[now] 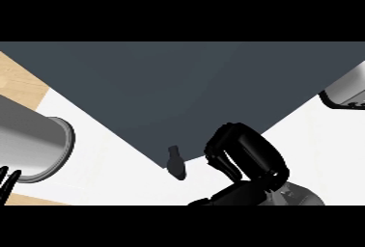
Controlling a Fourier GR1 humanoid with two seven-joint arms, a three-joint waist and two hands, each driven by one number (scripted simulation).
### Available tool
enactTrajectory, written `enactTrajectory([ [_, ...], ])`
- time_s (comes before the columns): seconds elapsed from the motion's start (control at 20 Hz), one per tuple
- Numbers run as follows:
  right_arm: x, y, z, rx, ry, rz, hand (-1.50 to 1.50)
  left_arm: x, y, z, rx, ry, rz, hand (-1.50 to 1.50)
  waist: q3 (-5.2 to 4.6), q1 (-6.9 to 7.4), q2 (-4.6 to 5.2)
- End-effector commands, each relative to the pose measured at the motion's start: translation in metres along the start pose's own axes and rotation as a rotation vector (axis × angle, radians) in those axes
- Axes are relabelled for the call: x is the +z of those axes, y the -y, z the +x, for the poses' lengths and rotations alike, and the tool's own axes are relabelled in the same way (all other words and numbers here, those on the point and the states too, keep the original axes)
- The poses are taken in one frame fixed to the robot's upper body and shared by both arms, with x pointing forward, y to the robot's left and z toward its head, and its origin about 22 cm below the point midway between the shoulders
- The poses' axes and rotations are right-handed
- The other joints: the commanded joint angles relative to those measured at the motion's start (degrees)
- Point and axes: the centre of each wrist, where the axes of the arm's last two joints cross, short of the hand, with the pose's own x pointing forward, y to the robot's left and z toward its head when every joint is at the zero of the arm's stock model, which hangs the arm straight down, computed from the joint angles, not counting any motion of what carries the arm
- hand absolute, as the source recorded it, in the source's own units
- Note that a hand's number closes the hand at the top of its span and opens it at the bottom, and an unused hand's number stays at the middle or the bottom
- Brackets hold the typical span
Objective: Pick up the bottled water, place it into the cabinet and close the cabinet
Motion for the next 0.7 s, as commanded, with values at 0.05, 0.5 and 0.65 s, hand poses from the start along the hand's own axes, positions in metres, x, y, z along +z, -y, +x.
enactTrajectory([
  [0.05,-0.062,0.029,0.012,0.029,-0.03,-0.175,1.5,0.009,0.001,0.003,0.048,0.005,-0.011,-1.5,0.27,-0.06,-0.2],
  [0.5,-0.112,0.074,0.012,0.058,-0.052,-0.246,1.5,0.006,-0.007,0.005,0.04,0.017,-0.008,-1.5,0.38,-2.22,-0.01],
  [0.65,-0.12,0.07,0.003,0.069,-0.067,-0.205,1.5,0.002,-0.001,0.002,0.036,0.043,0.006,-1.5,0.42,-3.47,-0.29],
])
